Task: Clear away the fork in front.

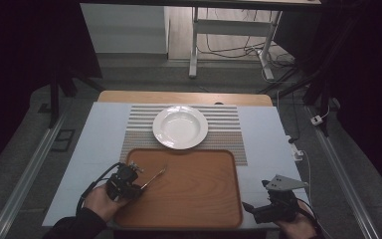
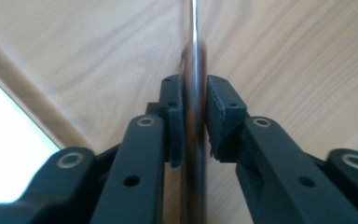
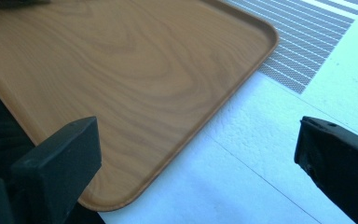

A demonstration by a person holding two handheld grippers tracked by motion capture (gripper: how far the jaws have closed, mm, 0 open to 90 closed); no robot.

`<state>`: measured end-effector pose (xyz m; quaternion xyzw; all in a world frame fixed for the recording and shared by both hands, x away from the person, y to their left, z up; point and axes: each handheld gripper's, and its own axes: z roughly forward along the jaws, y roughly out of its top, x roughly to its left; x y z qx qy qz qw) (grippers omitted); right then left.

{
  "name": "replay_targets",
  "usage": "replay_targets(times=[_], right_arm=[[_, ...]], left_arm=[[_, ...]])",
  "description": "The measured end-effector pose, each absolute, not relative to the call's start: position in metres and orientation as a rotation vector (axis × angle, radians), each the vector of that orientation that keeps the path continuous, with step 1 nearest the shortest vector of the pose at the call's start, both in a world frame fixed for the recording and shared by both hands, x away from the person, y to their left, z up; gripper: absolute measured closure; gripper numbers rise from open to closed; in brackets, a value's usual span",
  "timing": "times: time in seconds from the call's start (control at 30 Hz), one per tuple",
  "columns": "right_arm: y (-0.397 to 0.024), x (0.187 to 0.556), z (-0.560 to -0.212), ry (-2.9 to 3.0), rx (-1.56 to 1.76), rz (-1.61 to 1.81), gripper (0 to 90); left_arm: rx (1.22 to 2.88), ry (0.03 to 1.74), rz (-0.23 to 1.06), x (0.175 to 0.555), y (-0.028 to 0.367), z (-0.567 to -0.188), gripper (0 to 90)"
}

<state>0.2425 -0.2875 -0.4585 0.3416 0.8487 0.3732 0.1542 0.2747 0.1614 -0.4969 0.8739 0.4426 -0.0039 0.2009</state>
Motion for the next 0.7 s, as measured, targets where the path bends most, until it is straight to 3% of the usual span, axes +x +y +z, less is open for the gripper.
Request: replay_targets(times=[0.1,0.3,0.43,0.7], right_arm=[[-0.289,0.241,-0.458,2.42,1.001,1.07,0.0],[-0.29,0.24,-0.457,2.419,1.009,1.07,0.0],[-0.289,0.24,-0.458,2.426,1.001,1.063,0.0],[-0.288,0.241,-0.459,2.44,0.991,1.05,0.0]], left_arm=[[2.403,1.216,-0.001,0.275,0.166,-0.491,74.5],[2.372,1.184,-0.011,0.287,0.165,-0.484,88.9],[2.354,1.169,-0.067,0.302,0.162,-0.485,89.2],[2.367,1.097,0.043,0.322,0.15,-0.485,89.2]])
